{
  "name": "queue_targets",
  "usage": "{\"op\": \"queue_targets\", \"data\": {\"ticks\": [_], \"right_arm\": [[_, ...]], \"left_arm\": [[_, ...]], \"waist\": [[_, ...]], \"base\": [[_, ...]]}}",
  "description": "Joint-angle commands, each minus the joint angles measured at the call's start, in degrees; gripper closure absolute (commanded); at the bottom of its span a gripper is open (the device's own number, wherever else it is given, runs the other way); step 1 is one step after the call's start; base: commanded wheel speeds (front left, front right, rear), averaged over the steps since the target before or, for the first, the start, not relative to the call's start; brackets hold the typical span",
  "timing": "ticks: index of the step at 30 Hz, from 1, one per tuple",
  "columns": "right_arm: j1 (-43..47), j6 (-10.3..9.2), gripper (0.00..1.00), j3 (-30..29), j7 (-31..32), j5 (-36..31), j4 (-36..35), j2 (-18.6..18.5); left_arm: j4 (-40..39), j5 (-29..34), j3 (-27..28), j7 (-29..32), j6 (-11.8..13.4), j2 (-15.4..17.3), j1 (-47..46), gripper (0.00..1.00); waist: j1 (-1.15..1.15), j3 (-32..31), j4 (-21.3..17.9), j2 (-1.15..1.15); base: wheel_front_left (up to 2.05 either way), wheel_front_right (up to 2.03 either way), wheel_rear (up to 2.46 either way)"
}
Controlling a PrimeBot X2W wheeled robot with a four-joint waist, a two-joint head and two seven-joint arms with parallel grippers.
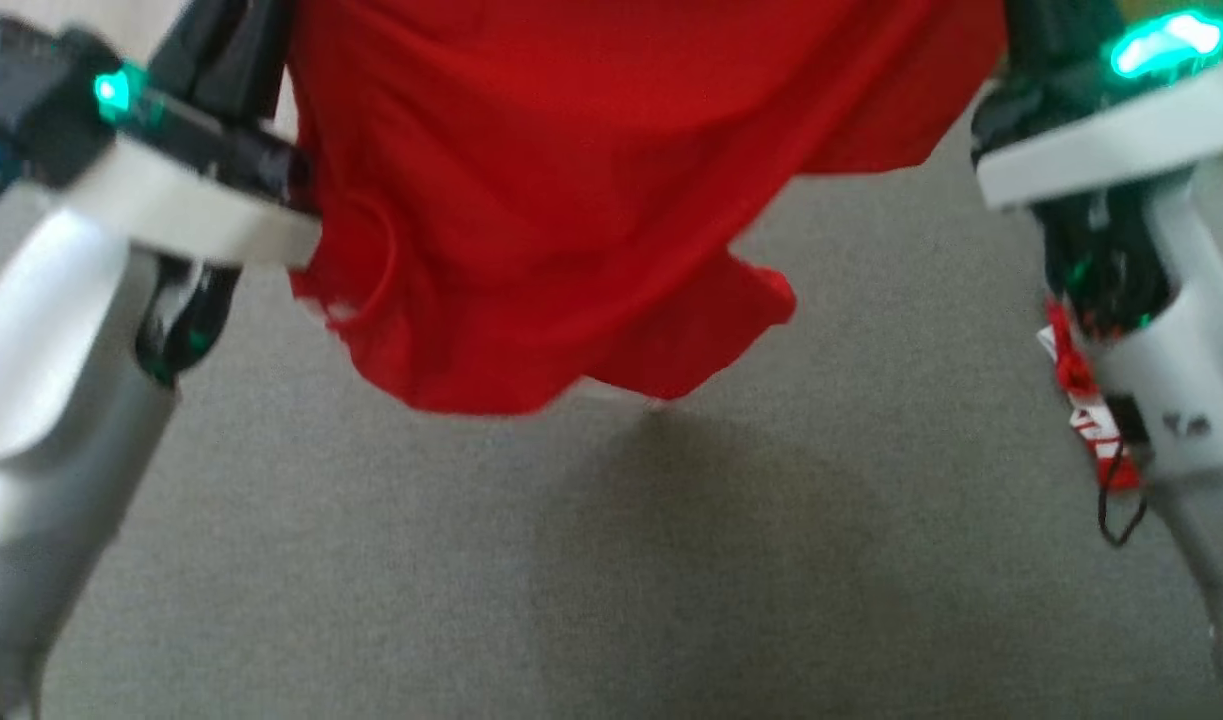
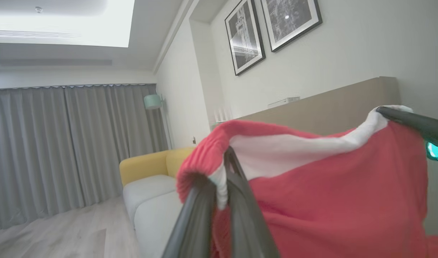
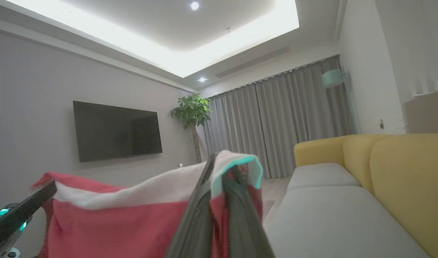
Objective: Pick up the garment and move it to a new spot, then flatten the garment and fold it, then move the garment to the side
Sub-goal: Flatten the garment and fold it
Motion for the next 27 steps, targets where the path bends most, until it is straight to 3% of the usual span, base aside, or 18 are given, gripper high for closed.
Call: {"op": "queue_targets", "data": {"ticks": [1,11,15,19,27], "right_arm": [[-3.3,-0.04,1.0,0.7,0.7,-0.5,-0.4,-0.1],[-25.7,-0.04,1.0,-0.4,-4.2,-11.3,16.7,3.2],[-27.5,-0.04,1.0,-2.0,-4.5,-13.0,17.2,4.3],[-20.8,-0.04,1.0,-2.4,-4.6,-13.9,14.5,4.9],[5.4,-0.04,1.0,-0.9,-4.6,-11.0,10.5,4.5]], "left_arm": [[0.2,-0.7,1.2,0.6,0.1,2.3,-4.5,1.0],[14.8,-0.6,1.2,-3.9,0.1,-3.8,-22.4,1.0],[15.5,-2.0,1.7,-4.1,0.1,-5.5,-24.0,1.0],[15.7,-5.7,0.9,-4.1,0.1,-6.9,-17.7,1.0],[21.1,-15.6,-2.8,-4.1,0.1,-12.4,6.9,1.0]], "waist": [[0.0,2.9,0.0,0.0],[0.0,15.0,-1.1,0.0],[0.0,15.5,-1.3,0.0],[0.0,14.9,-1.8,0.0],[0.0,12.2,-2.8,0.0]], "base": [[0.0,0.0,0.0],[0.0,0.0,0.0],[0.0,0.0,0.0],[0.0,0.0,0.0],[0.0,0.0,0.0]]}}
